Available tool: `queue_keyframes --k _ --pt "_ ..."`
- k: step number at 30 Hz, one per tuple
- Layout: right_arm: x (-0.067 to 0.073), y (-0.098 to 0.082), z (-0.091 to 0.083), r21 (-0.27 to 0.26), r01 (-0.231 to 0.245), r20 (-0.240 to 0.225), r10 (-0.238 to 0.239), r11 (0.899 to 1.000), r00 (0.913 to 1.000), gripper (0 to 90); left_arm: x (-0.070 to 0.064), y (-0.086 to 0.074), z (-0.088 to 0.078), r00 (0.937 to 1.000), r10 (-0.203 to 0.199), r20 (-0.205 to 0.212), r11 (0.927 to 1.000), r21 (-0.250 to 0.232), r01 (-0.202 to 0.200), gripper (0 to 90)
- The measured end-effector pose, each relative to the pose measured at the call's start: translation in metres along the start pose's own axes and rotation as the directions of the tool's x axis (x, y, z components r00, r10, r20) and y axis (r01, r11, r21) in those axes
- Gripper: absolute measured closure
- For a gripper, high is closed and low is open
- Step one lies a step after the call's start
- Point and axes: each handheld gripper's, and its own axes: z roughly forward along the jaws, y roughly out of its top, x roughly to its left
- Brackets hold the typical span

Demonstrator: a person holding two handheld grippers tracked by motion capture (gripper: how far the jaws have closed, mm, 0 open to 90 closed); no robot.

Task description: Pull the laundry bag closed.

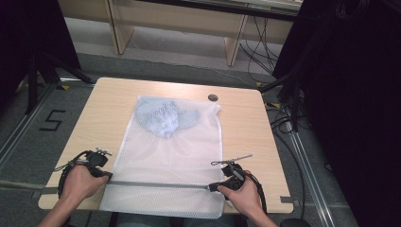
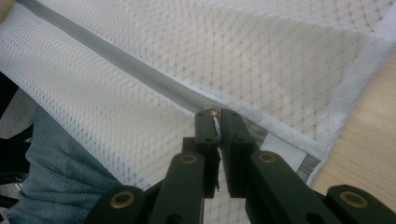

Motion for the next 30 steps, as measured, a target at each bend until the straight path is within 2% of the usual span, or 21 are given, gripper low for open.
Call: queue_keyframes --k 2,3,6,8,9,12,13,15,16,19,20,21,24,27,30 --pt "-0.001 0.000 0.000 -0.004 0.002 -0.006 -0.002 1.000 1.0000 87.0 0.000 0.000 0.000 1.0000 0.006 -0.001 1.0000 0.001 -0.006 90.0" --pt "-0.001 0.000 -0.002 0.008 -0.013 0.003 0.013 1.000 0.9999 87.0 -0.001 0.000 0.001 0.9999 -0.015 0.002 0.9998 -0.011 0.015 90.0" --pt "-0.002 -0.001 -0.001 0.002 -0.015 0.001 0.015 1.000 0.9999 87.0 -0.001 0.000 0.001 0.9999 -0.013 0.002 0.9999 -0.009 0.013 90.0" --pt "-0.003 -0.001 0.000 -0.003 0.001 -0.006 -0.001 1.000 1.0000 87.0 -0.001 0.000 0.001 0.9999 -0.013 0.003 0.9999 -0.009 0.013 90.0" --pt "-0.003 -0.001 -0.001 0.000 -0.011 -0.002 0.011 1.000 0.9999 87.0 -0.001 0.000 0.001 0.9997 -0.023 -0.001 0.9996 -0.014 0.023 90.0" --pt "-0.003 -0.002 -0.001 0.000 -0.008 -0.003 0.008 1.000 1.0000 87.0 0.000 0.000 0.000 1.0000 -0.005 0.003 1.0000 -0.004 0.005 90.0" --pt "-0.004 -0.002 -0.001 -0.001 -0.006 -0.001 0.006 1.000 1.0000 87.0 -0.001 0.000 0.001 0.9999 -0.016 0.003 0.9998 -0.011 0.016 90.0" --pt "-0.004 -0.002 -0.001 -0.004 -0.002 -0.004 0.002 1.000 1.0000 87.0 -0.001 0.000 0.001 0.9999 -0.012 0.003 0.9999 -0.011 0.012 90.0" --pt "-0.004 -0.003 -0.001 0.000 -0.016 0.002 0.016 1.000 0.9999 87.0 -0.001 0.000 0.001 0.9999 -0.013 0.003 0.9999 -0.010 0.013 90.0" --pt "-0.006 -0.004 -0.002 0.005 -0.017 -0.006 0.017 1.000 0.9998 87.0 -0.001 0.000 0.001 0.9999 -0.013 0.004 0.9999 -0.009 0.013 90.0" --pt "-0.004 -0.004 -0.002 0.007 -0.045 -0.005 0.045 0.999 0.9990 86.9 -0.001 0.000 0.001 0.9999 -0.013 0.004 0.9999 -0.009 0.013 90.0" --pt "-0.007 -0.004 -0.002 0.007 -0.022 0.000 0.022 1.000 0.9998 87.0 -0.001 0.000 0.001 0.9999 -0.015 0.004 0.9998 -0.009 0.015 90.0" --pt "-0.009 -0.005 -0.002 0.002 -0.013 -0.002 0.013 1.000 0.9999 87.0 -0.001 0.000 0.001 0.9999 -0.013 0.003 0.9999 -0.009 0.013 90.0" --pt "-0.009 -0.005 -0.003 0.010 -0.039 0.009 0.038 0.999 0.9992 87.0 -0.001 0.000 0.001 0.9999 -0.016 0.004 0.9998 -0.009 0.016 90.0" --pt "-0.012 -0.006 -0.003 0.007 -0.025 0.005 0.024 1.000 0.9997 86.9 -0.001 0.000 0.001 0.9999 -0.014 0.005 0.9998 -0.010 0.014 90.0"
